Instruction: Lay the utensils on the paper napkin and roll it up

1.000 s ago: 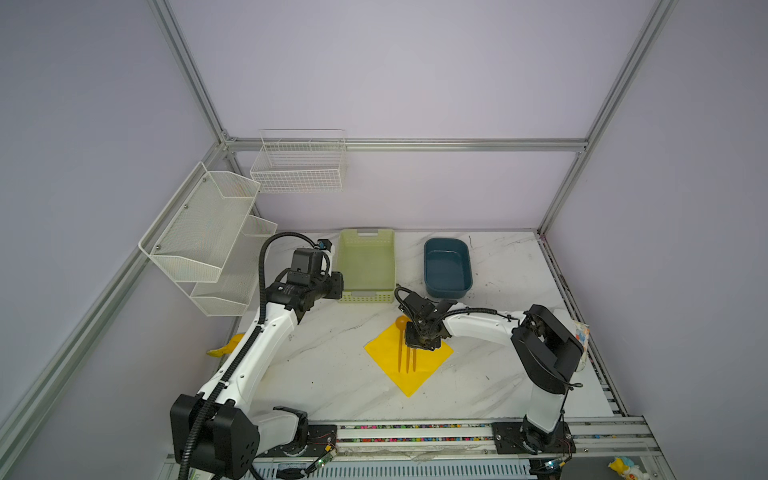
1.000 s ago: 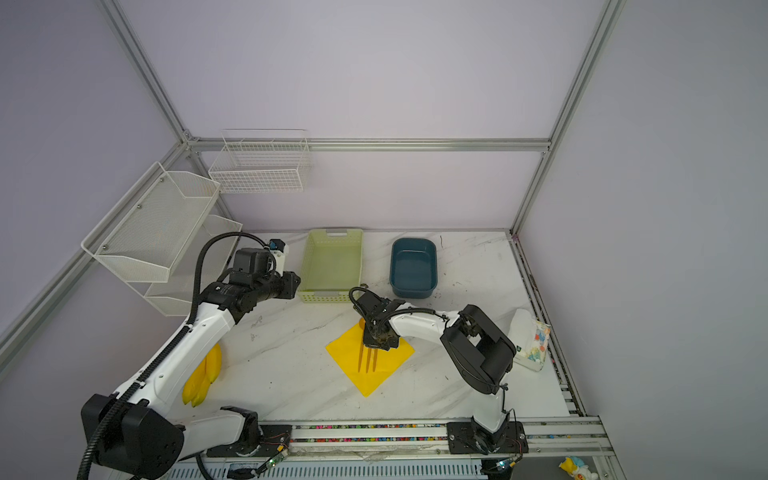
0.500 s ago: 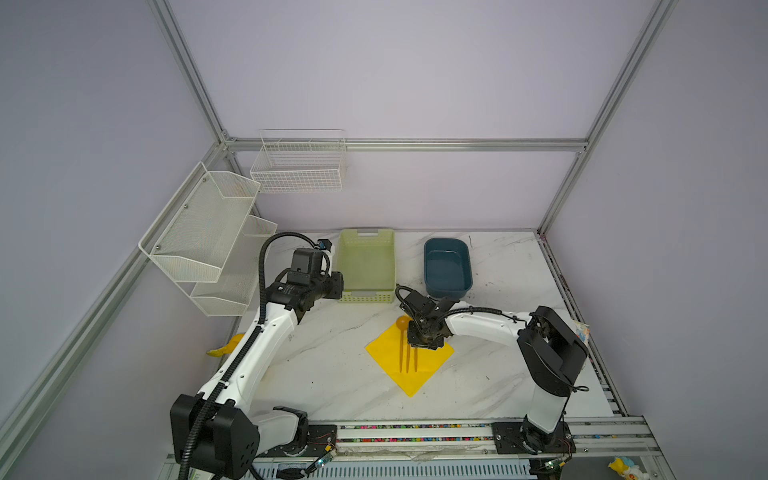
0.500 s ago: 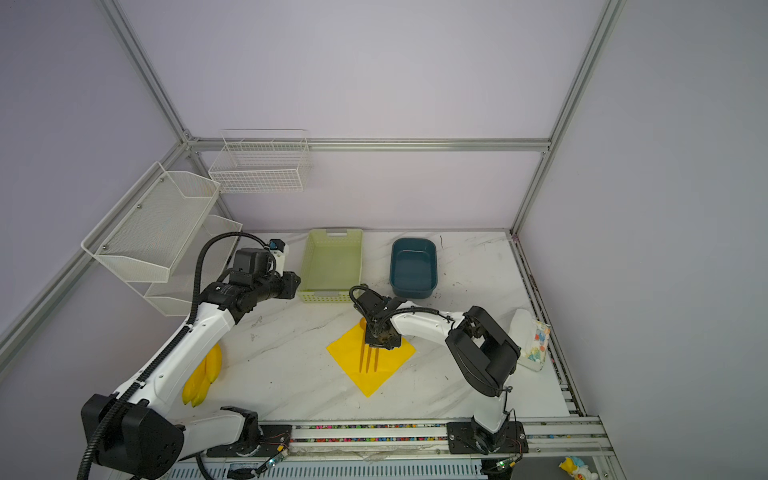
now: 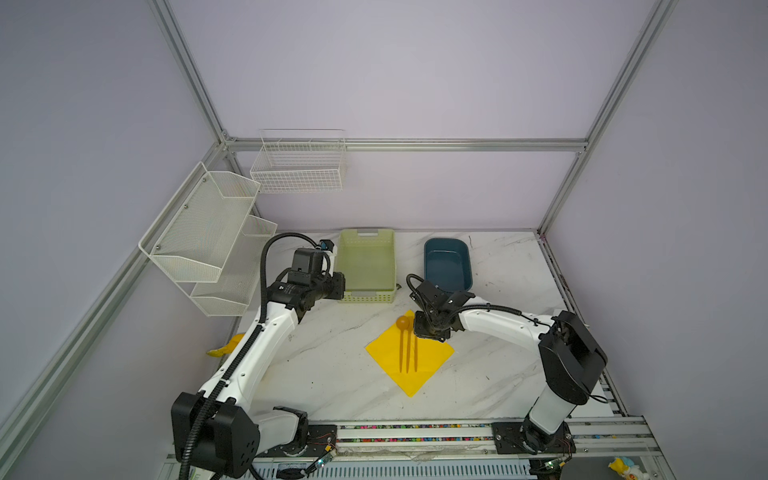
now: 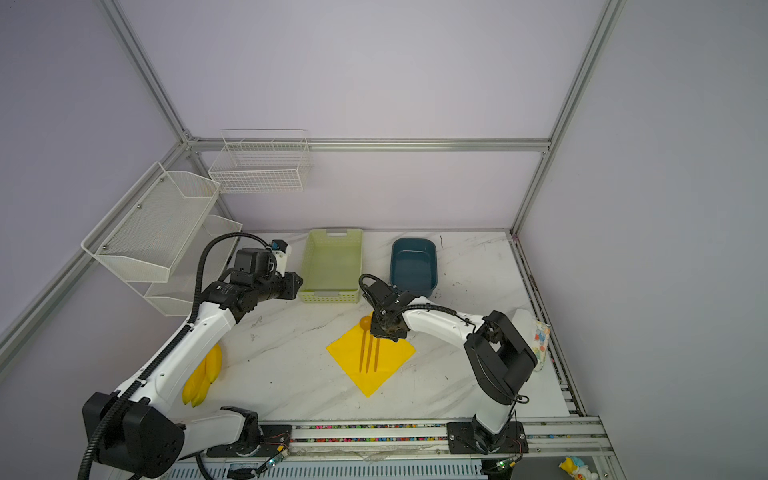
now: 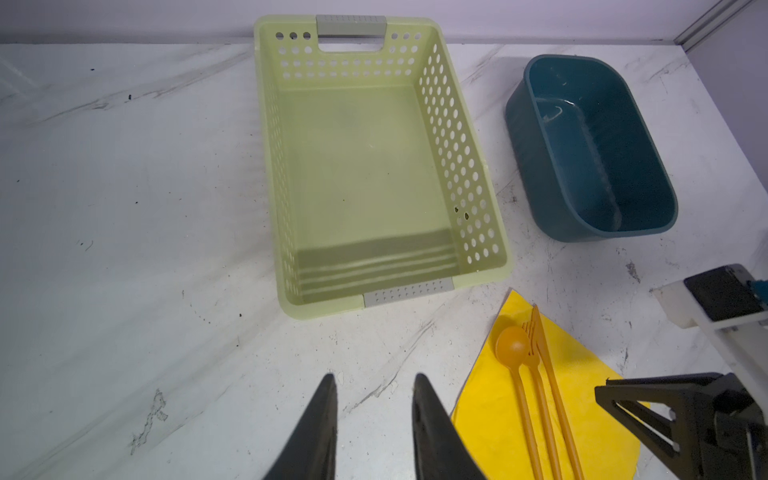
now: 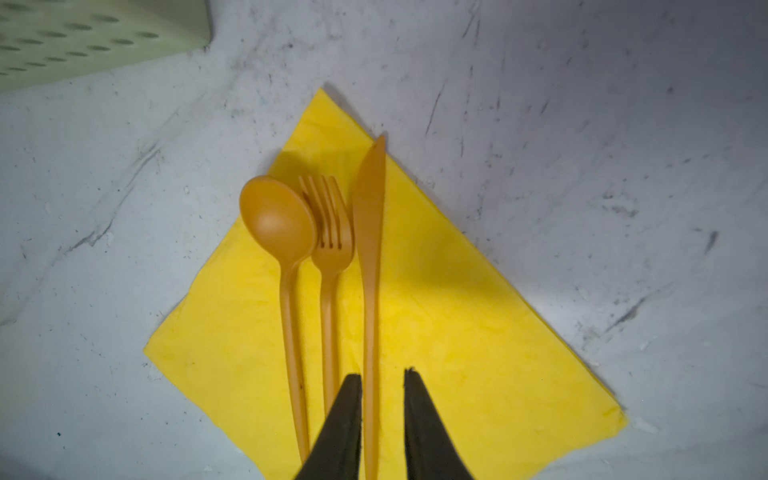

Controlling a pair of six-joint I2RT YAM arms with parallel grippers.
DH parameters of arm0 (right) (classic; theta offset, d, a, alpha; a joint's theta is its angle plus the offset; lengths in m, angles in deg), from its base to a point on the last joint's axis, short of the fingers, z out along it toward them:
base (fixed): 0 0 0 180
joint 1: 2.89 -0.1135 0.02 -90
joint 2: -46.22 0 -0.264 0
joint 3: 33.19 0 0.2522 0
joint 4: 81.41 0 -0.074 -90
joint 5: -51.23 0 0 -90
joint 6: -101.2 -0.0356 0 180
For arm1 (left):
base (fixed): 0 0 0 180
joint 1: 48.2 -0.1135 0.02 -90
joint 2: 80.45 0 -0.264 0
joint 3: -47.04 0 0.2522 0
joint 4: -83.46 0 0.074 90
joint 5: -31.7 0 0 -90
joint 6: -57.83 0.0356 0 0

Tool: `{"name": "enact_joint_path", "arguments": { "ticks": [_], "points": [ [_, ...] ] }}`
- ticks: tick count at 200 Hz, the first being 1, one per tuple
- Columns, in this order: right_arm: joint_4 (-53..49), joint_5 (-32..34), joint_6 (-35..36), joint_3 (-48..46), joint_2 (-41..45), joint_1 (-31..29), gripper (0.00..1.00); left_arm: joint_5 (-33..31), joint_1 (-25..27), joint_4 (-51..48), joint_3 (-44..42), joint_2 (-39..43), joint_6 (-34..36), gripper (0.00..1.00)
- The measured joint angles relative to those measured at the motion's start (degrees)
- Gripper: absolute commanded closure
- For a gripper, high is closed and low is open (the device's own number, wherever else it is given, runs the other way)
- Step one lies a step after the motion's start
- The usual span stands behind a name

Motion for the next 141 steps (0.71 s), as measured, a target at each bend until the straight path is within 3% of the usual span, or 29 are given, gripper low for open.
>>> {"name": "enact_joint_path", "arguments": {
  "ticks": [59, 90, 141],
  "points": [
    [4.8, -5.8, 5.2, -4.6, 0.8, 6.6, 0.88, 3.6, 5.6, 0.3, -0.1, -2.8, -2.6, 0.87],
    [6.5, -8.7, 9.0, -4.9, 0.8, 7.3, 0.91, 4.2, 7.7, 2.6, -3.7, -2.0, -7.0, 0.87],
    [8.1, -12.0, 22.8, -4.8, 2.3, 7.3, 0.86, 3.8, 8.3, 4.5, -9.2, 0.6, -12.0, 0.84]
  ]
}}
